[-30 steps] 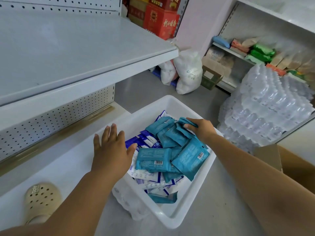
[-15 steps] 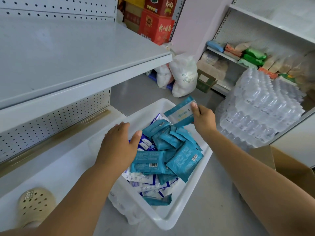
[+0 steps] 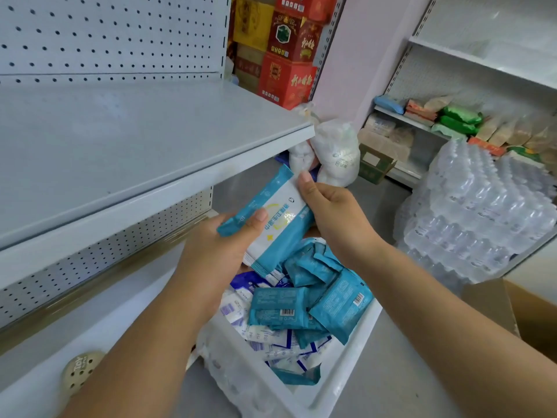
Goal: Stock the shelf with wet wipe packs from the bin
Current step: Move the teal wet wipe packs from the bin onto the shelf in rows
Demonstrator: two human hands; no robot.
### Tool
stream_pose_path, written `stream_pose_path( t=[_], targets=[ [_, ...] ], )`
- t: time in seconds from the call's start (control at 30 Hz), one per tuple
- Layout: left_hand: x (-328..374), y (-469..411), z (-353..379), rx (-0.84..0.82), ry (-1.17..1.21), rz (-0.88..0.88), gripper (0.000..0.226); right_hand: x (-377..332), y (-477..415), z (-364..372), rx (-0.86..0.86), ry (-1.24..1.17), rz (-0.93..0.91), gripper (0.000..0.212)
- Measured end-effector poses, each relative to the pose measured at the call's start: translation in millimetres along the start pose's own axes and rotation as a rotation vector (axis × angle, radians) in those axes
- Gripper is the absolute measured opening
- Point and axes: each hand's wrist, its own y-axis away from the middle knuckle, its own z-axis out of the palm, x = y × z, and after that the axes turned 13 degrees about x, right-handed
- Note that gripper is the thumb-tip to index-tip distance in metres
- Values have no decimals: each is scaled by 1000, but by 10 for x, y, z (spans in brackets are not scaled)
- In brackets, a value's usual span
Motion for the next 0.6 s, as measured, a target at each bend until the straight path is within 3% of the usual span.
stream_pose_path(
  t=[0.17, 0.27, 0.4, 0.6],
  targets=[
    [360, 3, -210, 160, 191, 46, 23, -275, 3, 366, 5, -300, 88, 40],
    [562, -65, -380, 326, 230, 155, 12, -342, 4, 683, -65, -337, 109, 51],
    [769, -118, -652, 470, 172, 294, 12, -476, 134, 1149, -219, -445, 121, 43],
    [1100, -133, -1367, 525, -21, 354, 18, -865, 355, 1854, -213, -568, 119, 32]
  ],
)
